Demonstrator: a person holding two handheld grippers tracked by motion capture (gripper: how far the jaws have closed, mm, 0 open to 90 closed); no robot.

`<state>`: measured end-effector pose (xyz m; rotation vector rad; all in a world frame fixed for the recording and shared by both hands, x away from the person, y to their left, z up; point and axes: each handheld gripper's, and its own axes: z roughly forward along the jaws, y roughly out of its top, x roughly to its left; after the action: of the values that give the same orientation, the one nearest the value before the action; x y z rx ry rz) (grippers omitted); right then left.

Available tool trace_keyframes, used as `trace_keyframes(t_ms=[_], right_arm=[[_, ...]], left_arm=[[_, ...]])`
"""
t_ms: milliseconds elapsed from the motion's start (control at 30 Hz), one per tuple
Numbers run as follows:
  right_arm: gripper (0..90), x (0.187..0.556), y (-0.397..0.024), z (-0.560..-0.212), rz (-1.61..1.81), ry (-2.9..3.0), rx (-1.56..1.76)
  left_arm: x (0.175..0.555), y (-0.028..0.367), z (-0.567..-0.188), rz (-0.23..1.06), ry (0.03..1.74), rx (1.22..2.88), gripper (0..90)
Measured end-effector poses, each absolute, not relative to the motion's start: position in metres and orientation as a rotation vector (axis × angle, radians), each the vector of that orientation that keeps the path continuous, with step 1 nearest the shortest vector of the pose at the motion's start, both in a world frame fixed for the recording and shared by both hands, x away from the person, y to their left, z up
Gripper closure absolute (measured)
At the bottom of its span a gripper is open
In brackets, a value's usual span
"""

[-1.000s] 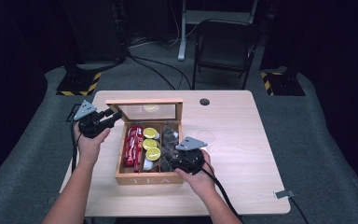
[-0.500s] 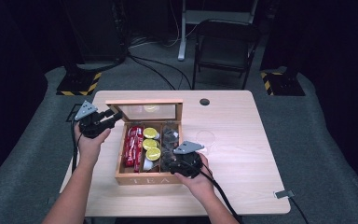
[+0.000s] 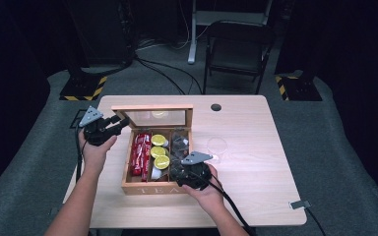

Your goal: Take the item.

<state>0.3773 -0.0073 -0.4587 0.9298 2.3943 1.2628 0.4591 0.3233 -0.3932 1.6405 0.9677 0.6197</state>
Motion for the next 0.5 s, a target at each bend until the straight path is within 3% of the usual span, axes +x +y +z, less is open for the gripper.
trace_keyframes(t_ms=[300,500], right_arm=[[47.7,0.3790,-0.0056,-0.4617,1.236,2.414,0.914],[54.8,0.3778,-0.0019,-0.4655,1.207,2.448,0.901]], left_arm=[[0.4591,0.3233,-0.3935,0.621,0.966,1.642,60.1],[0.4593,0.3236,-0.3941,0.620,0.963,1.641,60.0]])
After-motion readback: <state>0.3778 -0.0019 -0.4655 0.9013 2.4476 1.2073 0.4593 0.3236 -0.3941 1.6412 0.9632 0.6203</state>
